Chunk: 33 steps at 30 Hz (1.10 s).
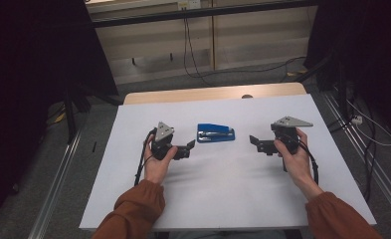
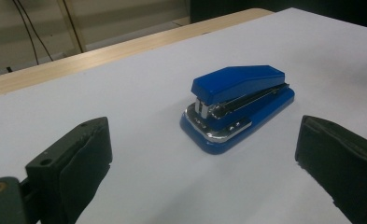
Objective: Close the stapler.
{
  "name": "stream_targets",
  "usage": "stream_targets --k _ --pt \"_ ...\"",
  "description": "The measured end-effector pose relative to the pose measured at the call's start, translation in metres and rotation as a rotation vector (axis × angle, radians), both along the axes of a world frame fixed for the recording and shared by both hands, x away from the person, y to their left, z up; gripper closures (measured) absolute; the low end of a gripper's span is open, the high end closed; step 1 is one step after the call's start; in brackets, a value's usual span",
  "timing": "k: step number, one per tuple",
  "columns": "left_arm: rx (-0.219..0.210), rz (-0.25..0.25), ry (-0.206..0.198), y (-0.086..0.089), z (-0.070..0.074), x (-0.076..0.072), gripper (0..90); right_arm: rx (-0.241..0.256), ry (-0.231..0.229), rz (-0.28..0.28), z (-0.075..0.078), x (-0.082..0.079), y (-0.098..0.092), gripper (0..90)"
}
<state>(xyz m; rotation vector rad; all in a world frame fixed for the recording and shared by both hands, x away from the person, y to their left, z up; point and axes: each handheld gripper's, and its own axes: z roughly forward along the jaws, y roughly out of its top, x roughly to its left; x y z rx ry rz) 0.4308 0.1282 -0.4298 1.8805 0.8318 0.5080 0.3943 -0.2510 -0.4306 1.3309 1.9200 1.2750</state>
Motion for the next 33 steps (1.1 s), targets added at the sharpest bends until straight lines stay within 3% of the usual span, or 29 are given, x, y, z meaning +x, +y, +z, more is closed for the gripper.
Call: stream_targets --k 8,12,23,33 --pt "-0.009 0.021 0.004 0.01 0.001 -0.013 4.0 -0.033 -0.021 -0.024 -0.001 -0.009 -0.003 3.8" --pt "-0.001 0.037 -0.022 0.015 0.002 -0.018 4.0 -0.052 -0.044 -0.049 0.001 -0.015 -0.003 4.2" --pt "-0.058 0.063 -0.035 0.031 0.005 -0.036 4.0 -0.056 -0.074 -0.077 0.0 -0.034 -0.01 4.3" --pt "-0.042 0.095 -0.071 0.049 0.003 -0.052 4.0 -0.064 -0.09 -0.094 -0.001 -0.051 -0.015 4.3"
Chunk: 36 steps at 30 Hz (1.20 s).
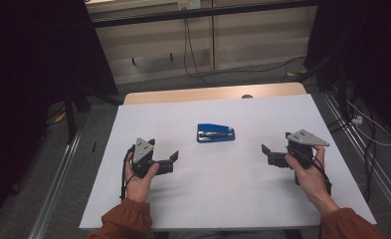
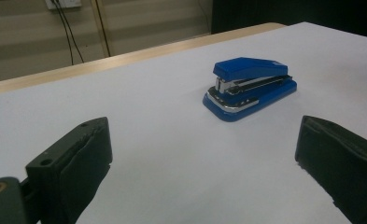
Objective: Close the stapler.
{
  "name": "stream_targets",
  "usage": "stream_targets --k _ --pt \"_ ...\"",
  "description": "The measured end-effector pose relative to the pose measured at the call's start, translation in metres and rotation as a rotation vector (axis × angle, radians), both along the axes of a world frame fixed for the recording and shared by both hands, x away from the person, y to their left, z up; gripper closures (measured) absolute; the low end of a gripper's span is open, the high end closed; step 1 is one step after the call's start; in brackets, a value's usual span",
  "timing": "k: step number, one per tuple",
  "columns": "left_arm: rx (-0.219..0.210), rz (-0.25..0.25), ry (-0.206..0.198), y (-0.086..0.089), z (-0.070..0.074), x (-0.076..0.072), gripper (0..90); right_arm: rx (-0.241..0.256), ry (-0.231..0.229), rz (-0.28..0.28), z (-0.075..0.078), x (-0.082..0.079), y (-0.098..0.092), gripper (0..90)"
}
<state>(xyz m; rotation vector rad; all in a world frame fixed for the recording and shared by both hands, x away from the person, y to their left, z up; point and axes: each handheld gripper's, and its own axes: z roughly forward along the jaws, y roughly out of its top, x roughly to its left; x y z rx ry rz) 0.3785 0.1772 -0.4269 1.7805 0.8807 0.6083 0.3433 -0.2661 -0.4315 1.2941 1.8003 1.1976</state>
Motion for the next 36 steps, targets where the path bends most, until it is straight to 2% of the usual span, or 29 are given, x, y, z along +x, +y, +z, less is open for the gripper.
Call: stream_targets --k 5,12,14,15,18,26,33,36 --pt "-0.013 0.011 -0.003 0.005 -0.002 -0.009 4.0 -0.007 -0.004 0.001 0.0 -0.009 0.0 4.3" --pt "0.01 0.023 -0.011 0.015 -0.003 -0.018 4.0 -0.005 -0.014 -0.024 -0.001 -0.022 -0.007 4.3" --pt "-0.003 0.022 0.004 0.016 -0.003 -0.019 4.0 -0.004 -0.016 -0.03 -0.002 -0.027 -0.009 4.3" --pt "0.008 0.024 0.01 0.016 -0.003 -0.019 4.1 -0.006 -0.011 -0.032 -0.003 -0.029 -0.009 4.3" --pt "0.023 0.028 -0.004 0.018 -0.002 -0.024 4.0 -0.008 -0.009 -0.038 -0.005 -0.033 -0.011 4.3" --pt "0.039 0.034 -0.005 0.027 -0.003 -0.039 4.1 0.005 -0.016 -0.057 -0.003 -0.045 -0.018 4.3" --pt "0.048 0.033 0.006 0.031 -0.003 -0.05 4.0 0.015 -0.026 -0.084 -0.003 -0.06 -0.027 4.2" --pt "0.037 0.041 0.002 0.033 -0.002 -0.052 4.0 0.019 -0.033 -0.087 -0.004 -0.065 -0.03 4.3"
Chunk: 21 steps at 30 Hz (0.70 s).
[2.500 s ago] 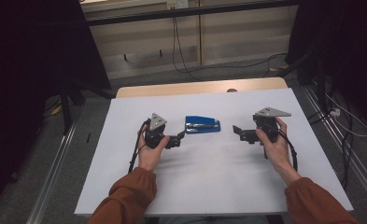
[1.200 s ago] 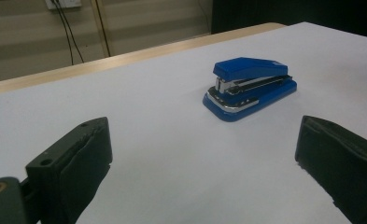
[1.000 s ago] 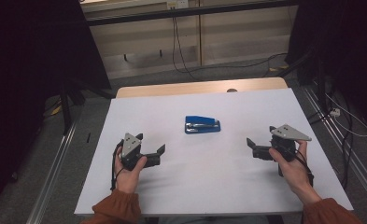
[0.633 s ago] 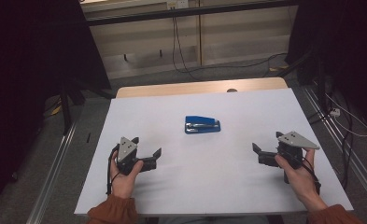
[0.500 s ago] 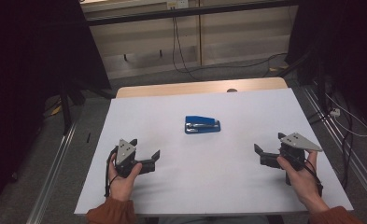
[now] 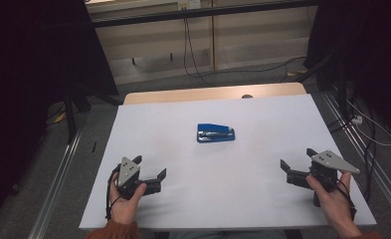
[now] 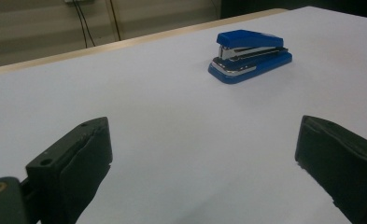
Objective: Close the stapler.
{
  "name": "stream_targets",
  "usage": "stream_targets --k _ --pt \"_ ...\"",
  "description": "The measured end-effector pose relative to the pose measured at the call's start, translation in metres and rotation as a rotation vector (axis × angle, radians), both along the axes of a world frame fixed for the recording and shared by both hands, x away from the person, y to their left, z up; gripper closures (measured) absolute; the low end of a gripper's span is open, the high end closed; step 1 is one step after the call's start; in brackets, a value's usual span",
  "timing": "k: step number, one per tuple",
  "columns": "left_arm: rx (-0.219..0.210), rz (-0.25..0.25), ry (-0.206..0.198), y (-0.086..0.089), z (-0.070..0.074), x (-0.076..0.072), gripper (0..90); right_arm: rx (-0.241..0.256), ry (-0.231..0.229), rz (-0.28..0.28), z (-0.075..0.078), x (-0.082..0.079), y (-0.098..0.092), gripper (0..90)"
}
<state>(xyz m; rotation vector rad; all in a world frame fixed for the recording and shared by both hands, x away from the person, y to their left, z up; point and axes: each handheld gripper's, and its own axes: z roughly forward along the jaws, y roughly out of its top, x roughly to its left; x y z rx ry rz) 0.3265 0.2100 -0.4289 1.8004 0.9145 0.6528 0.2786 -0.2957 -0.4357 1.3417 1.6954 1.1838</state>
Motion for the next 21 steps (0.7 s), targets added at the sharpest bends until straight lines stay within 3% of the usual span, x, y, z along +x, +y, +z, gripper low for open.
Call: stream_targets --k 5,10,13,21 --pt "-0.01 0.008 0.022 0.006 0.0 -0.0059 4.0 -0.003 -0.011 -0.003 -0.0018 -0.0061 -0.0007 4.3" --pt "-0.033 0.015 0.004 0.0077 0.0018 -0.0084 4.0 -0.016 -0.027 0.004 -0.0022 -0.0061 0.0007 4.1" --pt "-0.022 0.006 0.006 0.0073 0.0023 -0.0074 4.0 -0.031 -0.023 0.014 -0.0032 -0.0052 0.0023 3.6" --pt "-0.039 0.01 0.015 0.0102 0.0029 -0.006 4.0 -0.002 -0.025 0.012 -0.0029 -0.004 -0.0013 2.5"
